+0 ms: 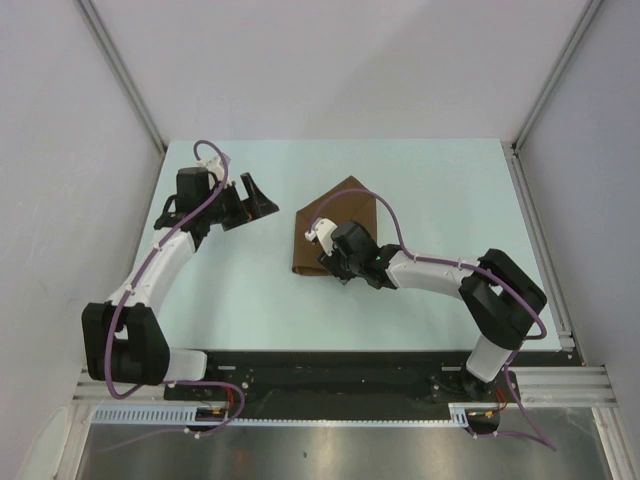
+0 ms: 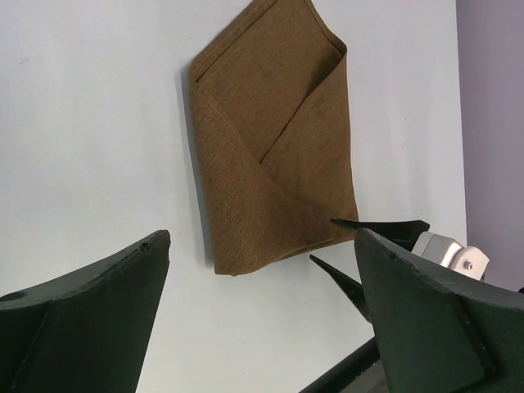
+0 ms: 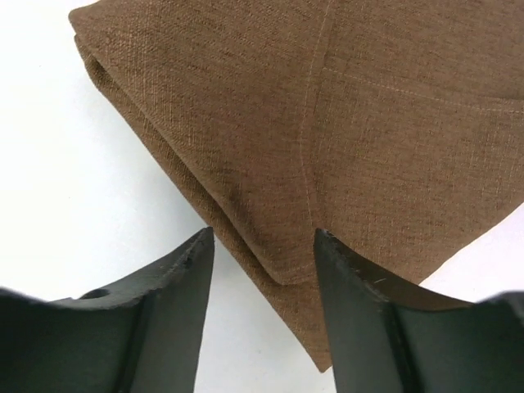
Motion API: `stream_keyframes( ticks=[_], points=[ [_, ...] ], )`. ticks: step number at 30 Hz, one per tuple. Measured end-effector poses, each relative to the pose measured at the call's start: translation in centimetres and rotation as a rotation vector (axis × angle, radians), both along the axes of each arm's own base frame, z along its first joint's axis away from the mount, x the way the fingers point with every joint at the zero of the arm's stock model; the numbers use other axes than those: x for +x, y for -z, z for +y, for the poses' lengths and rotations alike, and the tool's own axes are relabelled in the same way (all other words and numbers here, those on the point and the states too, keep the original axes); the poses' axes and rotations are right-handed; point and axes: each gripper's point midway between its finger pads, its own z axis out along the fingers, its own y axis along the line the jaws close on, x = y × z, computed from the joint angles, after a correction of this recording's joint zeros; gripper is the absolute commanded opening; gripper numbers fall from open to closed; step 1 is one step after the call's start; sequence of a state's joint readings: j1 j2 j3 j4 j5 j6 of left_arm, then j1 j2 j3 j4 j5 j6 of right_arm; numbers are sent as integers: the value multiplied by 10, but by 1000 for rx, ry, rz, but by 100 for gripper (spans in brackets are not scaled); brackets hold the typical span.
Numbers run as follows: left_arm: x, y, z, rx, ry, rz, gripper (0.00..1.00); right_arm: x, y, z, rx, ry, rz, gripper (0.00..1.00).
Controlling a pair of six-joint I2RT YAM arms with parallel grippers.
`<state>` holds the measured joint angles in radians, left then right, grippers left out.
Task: Fold the napkin, place the utensils inside, and roll it up
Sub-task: Fold the napkin
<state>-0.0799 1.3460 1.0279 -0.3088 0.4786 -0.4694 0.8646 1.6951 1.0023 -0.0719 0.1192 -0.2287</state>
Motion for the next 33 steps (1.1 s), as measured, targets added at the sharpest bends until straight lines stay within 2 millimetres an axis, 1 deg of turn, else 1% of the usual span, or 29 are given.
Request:
stream_keyframes(
  ticks=[4,8,14,16,17,18,19,27,28,30,33],
  points=[
    [0,0,1,0,-1,0,100,2,5,0,-18,-7,-2,48],
    [0,0,0,-1,0,1,100,1,13,-1,-39,-12,8,48],
    [0,-1,0,-5,4,-2,100,2,19,-4,-60,-17,10,40],
    [0,-1,-1,-8,7,-6,100,3,19,-5,-61,-12,9,29],
    [0,-2,-1,-10,8,-6,100,3,19,-5,-62,-11,8,14],
    [0,-2,-1,-10,9,-6,100,4,19,-6,-63,-10,6,9],
    [0,-2,-1,-12,11,-6,100,4,19,-6,-67,-12,3,7],
    [0,-2,-2,-15,16,-7,100,11,17,-14,-90,29,-23,8],
    [-1,-3,-2,-16,17,-7,100,11,16,-15,-96,36,-28,10],
    [-1,-3,-3,-18,20,-7,100,12,14,-18,-103,45,-36,17],
    [-1,-3,-3,-19,21,-8,100,13,8,-20,-102,53,-48,24]
  ],
)
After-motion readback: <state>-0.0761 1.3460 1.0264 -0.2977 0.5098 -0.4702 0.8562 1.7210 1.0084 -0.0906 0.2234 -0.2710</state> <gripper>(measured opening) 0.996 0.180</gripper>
